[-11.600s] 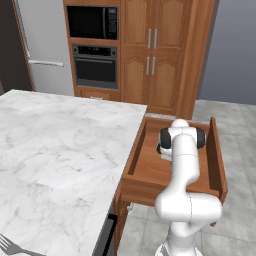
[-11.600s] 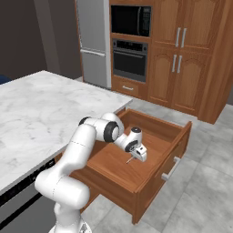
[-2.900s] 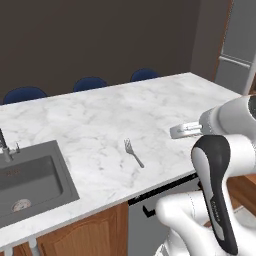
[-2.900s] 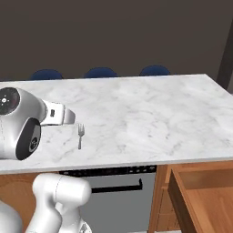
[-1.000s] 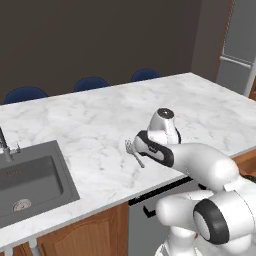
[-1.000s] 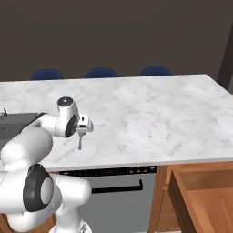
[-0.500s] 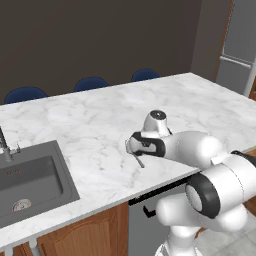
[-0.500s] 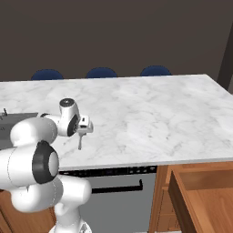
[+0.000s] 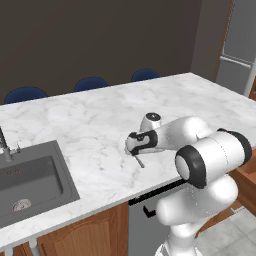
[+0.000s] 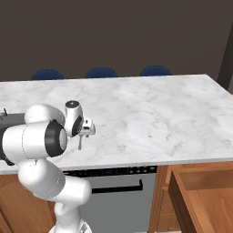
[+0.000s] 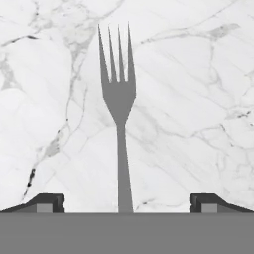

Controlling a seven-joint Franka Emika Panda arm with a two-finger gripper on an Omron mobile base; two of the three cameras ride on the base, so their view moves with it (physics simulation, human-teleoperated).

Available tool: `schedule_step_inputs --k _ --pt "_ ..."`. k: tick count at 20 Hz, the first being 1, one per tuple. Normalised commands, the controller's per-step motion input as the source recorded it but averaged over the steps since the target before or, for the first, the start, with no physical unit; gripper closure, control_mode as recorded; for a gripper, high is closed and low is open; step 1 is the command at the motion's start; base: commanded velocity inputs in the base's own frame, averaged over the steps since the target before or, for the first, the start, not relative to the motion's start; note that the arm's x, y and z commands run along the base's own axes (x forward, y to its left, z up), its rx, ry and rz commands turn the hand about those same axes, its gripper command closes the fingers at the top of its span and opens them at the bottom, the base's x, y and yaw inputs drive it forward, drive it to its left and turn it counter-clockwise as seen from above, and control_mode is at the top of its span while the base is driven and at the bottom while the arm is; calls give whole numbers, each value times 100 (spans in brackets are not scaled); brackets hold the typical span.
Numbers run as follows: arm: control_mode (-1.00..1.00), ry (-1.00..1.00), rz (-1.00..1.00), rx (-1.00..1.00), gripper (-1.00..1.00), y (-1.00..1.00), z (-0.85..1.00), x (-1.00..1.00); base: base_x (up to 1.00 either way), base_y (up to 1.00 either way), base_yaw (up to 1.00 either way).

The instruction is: Organize the utensils by type. Pick up the wooden spoons from the counter and place them in the open cabinet. Then pick up the metallic utensils from the counter and place them in the open drawer.

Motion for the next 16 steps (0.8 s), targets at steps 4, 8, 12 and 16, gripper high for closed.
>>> schedule_step_inputs --k 4,8,12,16 --pt "-100 8 0 0 -100 4 -30 21 0 0 0" --pt "-100 4 0 0 -100 5 -30 14 0 0 0" --pt "-100 1 0 -1 -100 7 -31 9 0 0 0" --pt "-100 0 0 0 -100 4 -27 3 0 0 0"
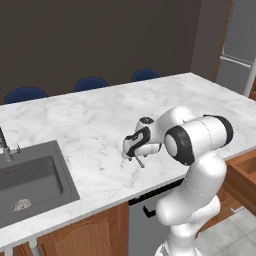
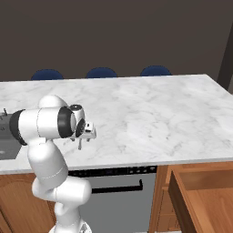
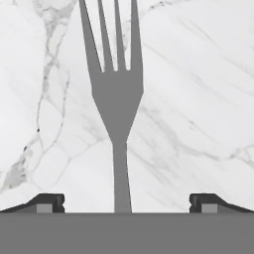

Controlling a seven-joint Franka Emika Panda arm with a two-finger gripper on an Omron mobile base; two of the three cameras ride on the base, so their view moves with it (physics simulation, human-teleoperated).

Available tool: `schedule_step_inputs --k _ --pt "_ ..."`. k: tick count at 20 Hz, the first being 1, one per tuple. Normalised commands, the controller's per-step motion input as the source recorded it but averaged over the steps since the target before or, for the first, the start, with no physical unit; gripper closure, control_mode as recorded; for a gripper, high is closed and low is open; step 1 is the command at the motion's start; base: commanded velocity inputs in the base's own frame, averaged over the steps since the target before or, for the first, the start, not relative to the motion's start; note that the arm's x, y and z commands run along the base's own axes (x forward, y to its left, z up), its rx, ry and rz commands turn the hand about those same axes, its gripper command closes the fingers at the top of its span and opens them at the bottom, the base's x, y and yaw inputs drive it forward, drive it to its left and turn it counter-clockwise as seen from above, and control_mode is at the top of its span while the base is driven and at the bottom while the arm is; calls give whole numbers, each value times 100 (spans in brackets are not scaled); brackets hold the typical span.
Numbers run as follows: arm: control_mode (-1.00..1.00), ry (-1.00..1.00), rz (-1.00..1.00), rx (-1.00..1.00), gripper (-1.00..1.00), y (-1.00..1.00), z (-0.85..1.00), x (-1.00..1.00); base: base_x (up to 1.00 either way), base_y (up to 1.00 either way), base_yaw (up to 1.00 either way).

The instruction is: Organize the utensils by type. Pick up the wooden spoons from the counter and place them in the open cabinet. Then pick up the metallic utensils from the counter and place them in the open drawer.

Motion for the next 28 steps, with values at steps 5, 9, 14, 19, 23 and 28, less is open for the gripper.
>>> schedule_step_inputs --k 5,9,14,19,23,28 --pt "-100 0 0 0 -100 1 -27 1 0 0 0" --pt "-100 0 0 0 -100 0 -20 3 0 0 0" --pt "-100 2 0 0 -100 0 -7 0 0 0 0" --pt "-100 3 0 0 100 0 -5 0 0 0 0" --pt "-100 4 0 0 100 0 -21 0 0 0 0" --pt "-100 4 0 0 100 0 -28 0 0 0 0"
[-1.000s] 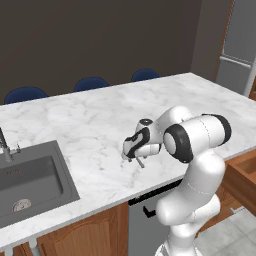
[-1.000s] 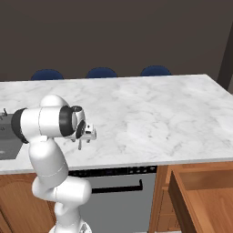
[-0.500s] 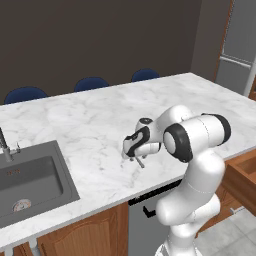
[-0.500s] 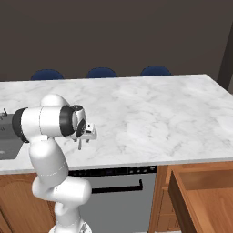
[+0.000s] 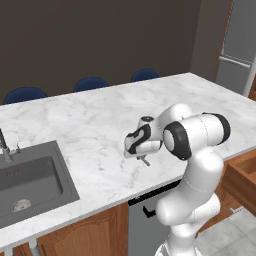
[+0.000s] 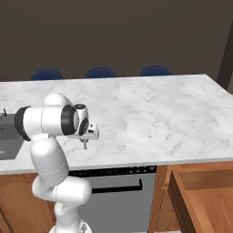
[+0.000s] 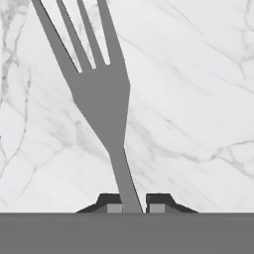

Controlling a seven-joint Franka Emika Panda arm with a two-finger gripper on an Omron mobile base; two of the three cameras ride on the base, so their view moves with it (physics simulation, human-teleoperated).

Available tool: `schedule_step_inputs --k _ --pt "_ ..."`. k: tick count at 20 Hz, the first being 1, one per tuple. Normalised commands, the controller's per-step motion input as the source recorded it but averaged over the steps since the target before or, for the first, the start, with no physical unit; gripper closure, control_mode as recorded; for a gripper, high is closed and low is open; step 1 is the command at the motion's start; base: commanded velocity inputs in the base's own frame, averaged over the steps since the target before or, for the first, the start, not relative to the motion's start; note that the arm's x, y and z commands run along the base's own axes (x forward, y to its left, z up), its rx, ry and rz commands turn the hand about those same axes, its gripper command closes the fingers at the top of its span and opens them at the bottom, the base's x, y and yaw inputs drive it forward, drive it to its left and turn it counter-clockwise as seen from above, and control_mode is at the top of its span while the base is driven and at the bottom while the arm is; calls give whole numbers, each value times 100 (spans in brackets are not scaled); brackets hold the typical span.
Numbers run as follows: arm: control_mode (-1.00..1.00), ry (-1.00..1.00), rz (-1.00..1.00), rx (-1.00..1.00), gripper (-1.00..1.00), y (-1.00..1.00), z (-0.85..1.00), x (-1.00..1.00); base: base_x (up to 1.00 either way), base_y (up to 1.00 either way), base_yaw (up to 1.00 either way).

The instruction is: Organize the utensils by type. Pick up the wooden spoons from the counter and place them in the open cabinet. Then pick up the metallic utensils from the counter and place them in the open drawer.

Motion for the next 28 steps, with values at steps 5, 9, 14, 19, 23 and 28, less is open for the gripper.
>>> schedule_step_inputs --k 5,9,14,19,23,28 --pt "-100 0 0 0 100 2 -29 0 0 0 0" --pt "-100 0 0 0 100 2 -28 0 0 0 0" --pt "-100 -2 0 -4 100 1 -53 0 0 0 0" --pt "-100 -15 0 -12 100 0 -100 -4 0 0 0" --pt "-100 -10 0 -8 100 0 -100 -14 0 0 0" --pt "-100 -9 0 1 100 -13 -72 -18 0 0 0"
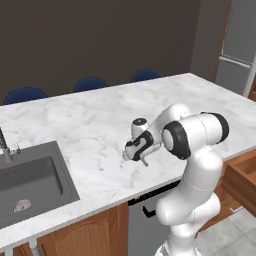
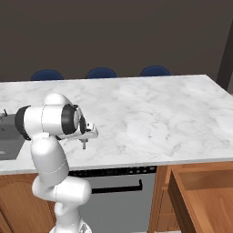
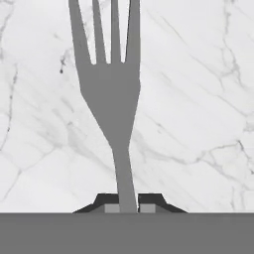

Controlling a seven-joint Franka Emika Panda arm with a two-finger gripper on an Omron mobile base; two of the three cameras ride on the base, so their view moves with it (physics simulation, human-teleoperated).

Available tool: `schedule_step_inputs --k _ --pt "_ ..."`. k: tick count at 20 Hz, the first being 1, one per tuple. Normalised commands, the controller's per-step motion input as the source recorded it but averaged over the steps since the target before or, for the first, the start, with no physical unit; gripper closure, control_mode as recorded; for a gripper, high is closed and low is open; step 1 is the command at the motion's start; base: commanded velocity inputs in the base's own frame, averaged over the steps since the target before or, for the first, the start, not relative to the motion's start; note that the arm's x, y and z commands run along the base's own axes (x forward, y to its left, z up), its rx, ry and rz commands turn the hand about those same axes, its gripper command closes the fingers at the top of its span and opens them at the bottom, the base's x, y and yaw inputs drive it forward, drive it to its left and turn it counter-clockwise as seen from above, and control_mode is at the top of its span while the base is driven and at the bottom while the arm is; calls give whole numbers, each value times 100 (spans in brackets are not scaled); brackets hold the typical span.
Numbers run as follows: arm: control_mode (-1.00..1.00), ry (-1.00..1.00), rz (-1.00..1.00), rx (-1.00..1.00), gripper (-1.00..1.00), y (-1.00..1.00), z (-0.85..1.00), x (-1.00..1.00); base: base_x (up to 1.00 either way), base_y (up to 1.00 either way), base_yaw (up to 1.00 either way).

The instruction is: Organize the utensils by type. Pick up the wooden spoons from the counter and place them in the open cabinet. Then pick up the metallic utensils from the counter and place them in the open drawer.

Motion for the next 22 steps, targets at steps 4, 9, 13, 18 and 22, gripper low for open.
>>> schedule_step_inputs --k 4,9,13,18,22 --pt "-100 -9 0 20 100 -41 66 -28 0 0 0" --pt "-100 -5 -2 16 100 -46 100 -8 0 0 0" --pt "-100 -1 -3 13 100 -43 100 0 0 0 0" --pt "-100 -3 -6 4 100 -28 100 -2 0 0 0" --pt "-100 -1 -7 -6 100 -6 100 -14 0 0 0"
